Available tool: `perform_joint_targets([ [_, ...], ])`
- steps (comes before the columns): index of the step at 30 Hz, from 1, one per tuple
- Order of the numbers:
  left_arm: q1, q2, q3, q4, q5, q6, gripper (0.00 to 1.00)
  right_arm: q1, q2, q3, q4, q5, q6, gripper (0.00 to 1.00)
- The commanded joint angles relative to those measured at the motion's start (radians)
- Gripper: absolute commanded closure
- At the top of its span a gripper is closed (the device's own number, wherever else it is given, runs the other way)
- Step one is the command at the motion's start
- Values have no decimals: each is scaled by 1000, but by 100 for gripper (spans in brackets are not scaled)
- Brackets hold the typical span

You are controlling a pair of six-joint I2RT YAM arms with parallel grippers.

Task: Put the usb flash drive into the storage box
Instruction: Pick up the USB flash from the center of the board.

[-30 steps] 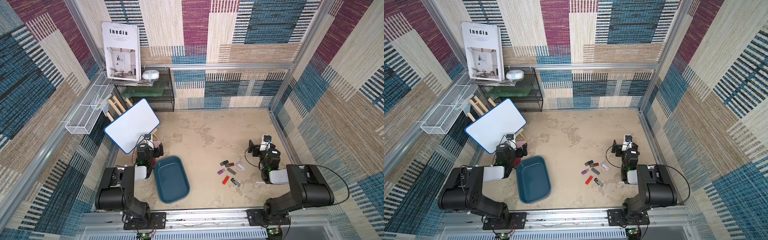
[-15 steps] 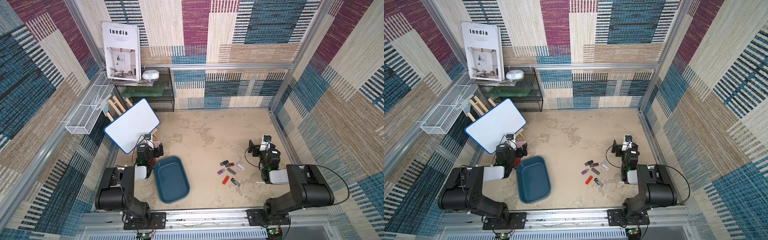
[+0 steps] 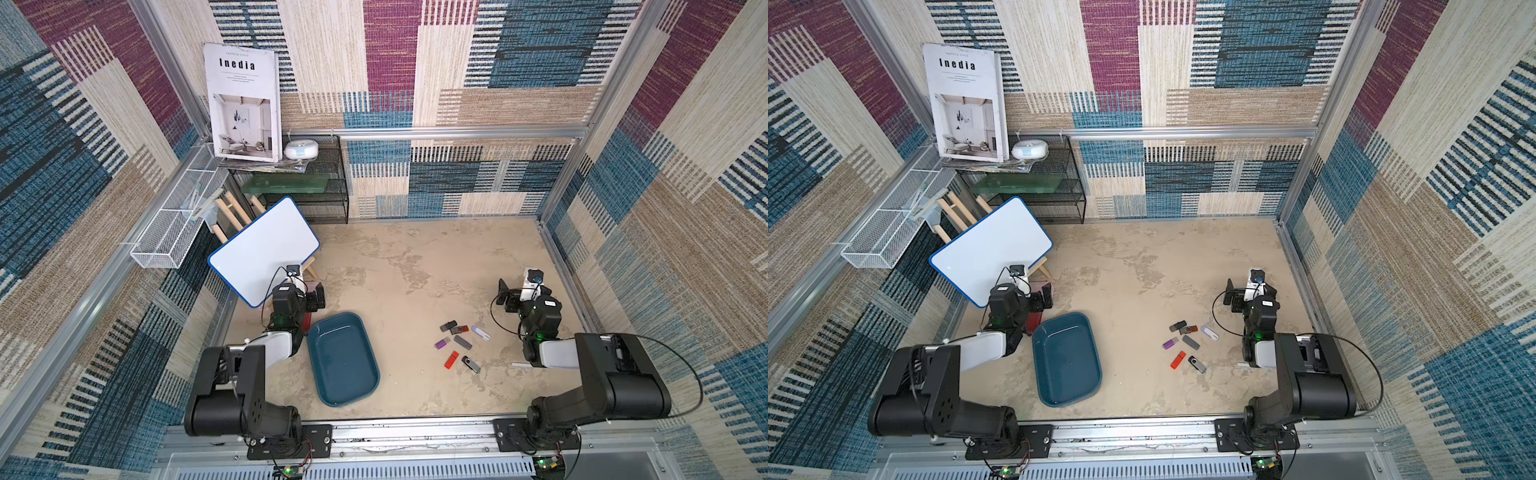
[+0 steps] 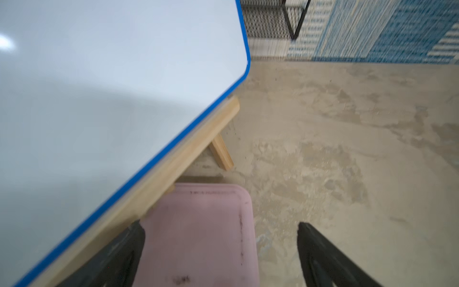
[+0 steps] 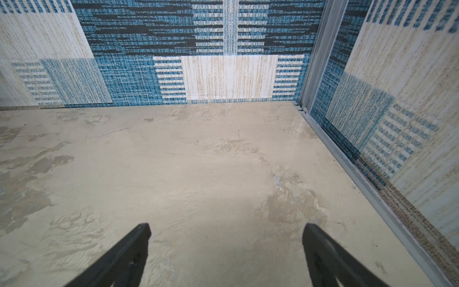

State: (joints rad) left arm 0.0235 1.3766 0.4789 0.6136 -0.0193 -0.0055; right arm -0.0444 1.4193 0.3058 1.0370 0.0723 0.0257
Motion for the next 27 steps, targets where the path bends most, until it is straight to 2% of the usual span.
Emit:
perform_joint_targets([
  [1,-17,-116,-7,-123,-56,-26,1,1,-121,101,-249,86,62,0],
  [3,-37,-209,-6,-216,-49,-71,1,1,-213,160,-399,47,97,0],
  [6,-87,-308,80,-455,-73,-136,1,0,-342,174,-472,-21,142,1],
  [7,-118,-324,93,-478,-81,-141,1,1,-377,169,-489,4,208,0],
  [8,-159,-335,95,-475,-106,-181,1,1,-410,162,-526,79,319,0],
  [9,-190,-340,96,-485,-142,-268,1,0,-434,158,-577,180,461,0],
  [10,-195,-346,105,-517,-151,-362,1,-5,-448,160,-629,227,551,0],
  [12,-189,-368,139,-665,-208,-615,1,-13,-468,182,-710,140,546,0],
  [13,-180,-375,173,-764,-198,-719,1,-13,-470,209,-775,72,528,3],
  [14,-156,-380,202,-802,-72,-701,1,-12,-463,234,-853,20,513,6],
  [16,-152,-388,290,-926,79,-665,7,-11,-429,296,-1005,-51,510,11],
  [19,-154,-402,431,-1194,159,-636,13,-5,-342,372,-1230,-164,454,14],
  [22,-154,-436,523,-1390,211,-539,14,22,-248,406,-1374,-215,400,22],
  [24,-154,-481,529,-1459,228,-486,15,60,-201,398,-1383,-216,397,24],
  [27,-154,-576,461,-1468,260,-435,15,120,-110,422,-1397,-192,379,24],
])
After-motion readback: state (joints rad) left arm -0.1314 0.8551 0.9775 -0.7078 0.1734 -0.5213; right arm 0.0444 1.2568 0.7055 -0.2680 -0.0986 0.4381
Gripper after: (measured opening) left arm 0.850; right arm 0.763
